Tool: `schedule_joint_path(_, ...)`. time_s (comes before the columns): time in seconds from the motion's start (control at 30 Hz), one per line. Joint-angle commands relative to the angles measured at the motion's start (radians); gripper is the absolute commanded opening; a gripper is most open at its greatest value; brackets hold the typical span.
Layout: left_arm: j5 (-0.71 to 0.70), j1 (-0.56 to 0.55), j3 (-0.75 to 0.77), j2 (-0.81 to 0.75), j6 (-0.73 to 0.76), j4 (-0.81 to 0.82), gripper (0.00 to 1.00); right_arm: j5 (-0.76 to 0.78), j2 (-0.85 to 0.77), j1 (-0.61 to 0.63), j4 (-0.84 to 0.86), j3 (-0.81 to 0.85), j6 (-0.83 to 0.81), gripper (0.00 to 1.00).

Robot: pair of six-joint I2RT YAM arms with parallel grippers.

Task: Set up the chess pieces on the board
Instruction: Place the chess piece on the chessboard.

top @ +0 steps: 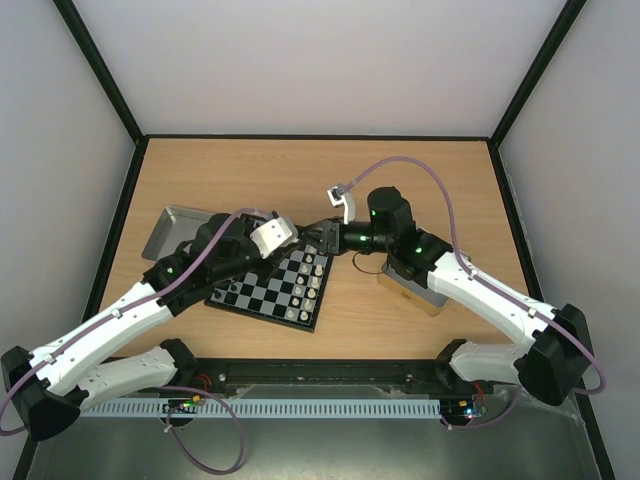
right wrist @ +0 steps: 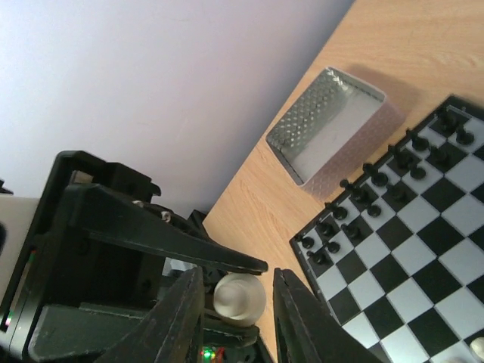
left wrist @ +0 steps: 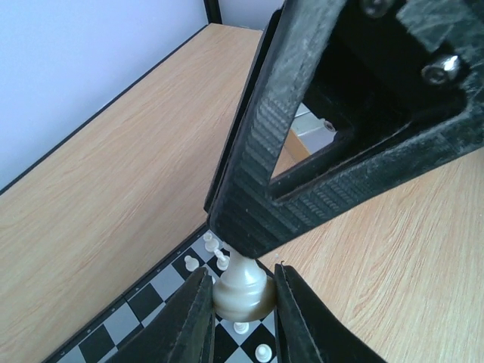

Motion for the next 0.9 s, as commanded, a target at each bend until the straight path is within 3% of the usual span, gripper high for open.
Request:
schedule_joint_path(0.0, 0.011, -0.003, 0.003, -0.019, 0.043, 0.004, 0.22, -0.027, 0.011, -0.003, -0.032, 0.038, -0.014, 0.22)
schedule_joint_path(0.23, 0.018, -0.005, 0.001, -0.025, 0.044, 0.0, 0.26, -0.043, 0.017, -0.004, -0.025, 0.037, -0.016, 0.02)
schedule_joint_path(0.33, 0.0, -0.003, -0.002, -0.024, 0.019, 0.007, 0.44, -0.004, 0.012, -0.003, -0.016, 0.032, -0.023, 0.02)
schedule_joint_path(0.43, -0.061, -0.003, -0.005, -0.028, -0.032, 0.016, 0.63, 0.097, 0.009, -0.003, -0.03, 0.032, -0.031, 0.02)
schedule_joint_path(0.67, -0.37, -0.001, -0.028, -0.099, -0.208, 0.09, 0.85, 0.444, 0.057, 0.001, -0.091, 0.036, -0.106, 0.02)
schedule_joint_path(0.87, -0.421, 0.017, -0.012, -0.122, -0.28, 0.111, 0.87, 0.704, 0.15, 0.061, -0.17, 0.062, -0.129, 0.02)
